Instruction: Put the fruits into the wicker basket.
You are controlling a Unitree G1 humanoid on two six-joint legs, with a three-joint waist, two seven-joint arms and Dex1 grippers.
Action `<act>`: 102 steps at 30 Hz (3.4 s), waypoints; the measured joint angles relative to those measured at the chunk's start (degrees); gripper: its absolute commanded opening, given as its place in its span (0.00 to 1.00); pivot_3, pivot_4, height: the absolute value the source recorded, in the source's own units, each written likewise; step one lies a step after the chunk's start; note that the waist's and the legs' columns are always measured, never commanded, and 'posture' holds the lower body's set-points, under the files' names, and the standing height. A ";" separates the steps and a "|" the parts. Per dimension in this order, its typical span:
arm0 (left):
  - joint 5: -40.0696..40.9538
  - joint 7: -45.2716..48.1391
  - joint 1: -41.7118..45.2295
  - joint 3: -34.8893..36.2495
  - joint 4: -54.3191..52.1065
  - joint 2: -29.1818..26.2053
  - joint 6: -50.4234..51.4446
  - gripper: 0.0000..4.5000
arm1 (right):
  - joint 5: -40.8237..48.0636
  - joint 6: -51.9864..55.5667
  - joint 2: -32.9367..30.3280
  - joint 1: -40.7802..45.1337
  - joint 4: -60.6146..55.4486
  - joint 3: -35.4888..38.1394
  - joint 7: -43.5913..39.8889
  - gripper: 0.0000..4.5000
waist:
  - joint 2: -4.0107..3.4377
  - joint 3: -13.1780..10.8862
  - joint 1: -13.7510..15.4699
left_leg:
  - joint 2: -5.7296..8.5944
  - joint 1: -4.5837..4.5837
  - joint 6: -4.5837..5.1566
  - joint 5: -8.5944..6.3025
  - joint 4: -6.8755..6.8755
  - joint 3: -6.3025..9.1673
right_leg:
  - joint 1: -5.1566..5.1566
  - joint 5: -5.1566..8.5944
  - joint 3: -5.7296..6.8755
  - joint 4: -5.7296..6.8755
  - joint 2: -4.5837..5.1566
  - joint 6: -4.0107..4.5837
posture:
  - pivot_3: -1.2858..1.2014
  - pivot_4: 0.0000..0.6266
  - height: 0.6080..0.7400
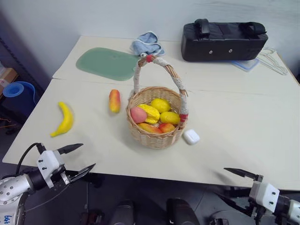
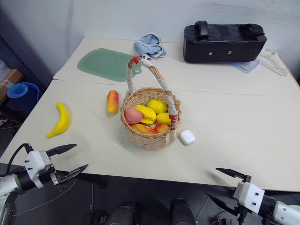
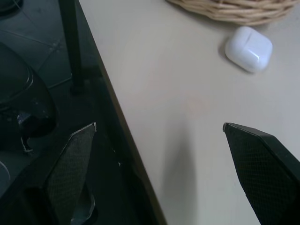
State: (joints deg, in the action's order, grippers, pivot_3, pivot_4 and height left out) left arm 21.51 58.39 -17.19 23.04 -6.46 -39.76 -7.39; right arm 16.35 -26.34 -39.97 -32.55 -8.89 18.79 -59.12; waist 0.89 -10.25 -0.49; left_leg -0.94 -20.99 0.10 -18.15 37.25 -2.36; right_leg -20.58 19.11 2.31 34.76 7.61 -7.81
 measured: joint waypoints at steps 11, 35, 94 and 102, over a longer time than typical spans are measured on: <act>10.97 3.97 -3.75 1.88 -4.75 -5.68 16.16 1.00 | 0.54 0.43 0.03 1.99 1.30 0.11 2.36 1.00 | -0.27 0.01 0.29 | -0.04 -0.05 -0.03 0.00 -0.01 0.14 | 0.00 0.02 0.00 -0.07 0.07 0.07 | 0.52 0.24 1.00; 30.11 5.78 11.48 0.66 -22.94 -16.38 40.18 1.00 | 4.06 37.68 -6.94 49.66 12.57 -21.86 -4.40 1.00 | -0.55 -0.10 -0.91 | 0.05 -0.27 -0.26 0.32 0.01 0.11 | -0.12 -0.04 0.61 -0.06 -0.14 0.19 | 0.52 0.24 1.00; 14.38 -9.59 13.01 20.75 28.25 -7.10 21.46 1.00 | 16.04 25.59 2.88 36.44 -0.81 -0.34 4.82 0.99 | -0.47 -0.15 -1.02 | -0.79 -0.10 -0.53 -0.08 -0.02 -1.32 | -1.17 -0.35 1.77 0.90 -0.10 0.23 | 0.52 0.24 1.00; 12.83 -9.85 7.51 27.70 43.43 -11.98 19.78 1.00 | 20.98 25.93 5.07 32.54 -18.99 -4.88 4.04 0.99 | -0.10 -0.01 0.02 | -0.71 -0.13 -0.21 -0.61 0.37 -1.48 | -1.04 -0.54 2.54 0.72 0.92 0.20 | 0.52 0.24 1.00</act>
State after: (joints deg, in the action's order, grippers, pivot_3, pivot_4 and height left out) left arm 34.34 48.54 -9.68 50.75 36.97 -51.74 12.39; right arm 37.33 -0.41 -34.90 0.00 -27.88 13.90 -55.08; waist 0.78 -10.26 -0.47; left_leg -1.66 -21.12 -0.11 -18.75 37.62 -3.84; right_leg -21.62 18.57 4.85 35.48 8.53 -7.61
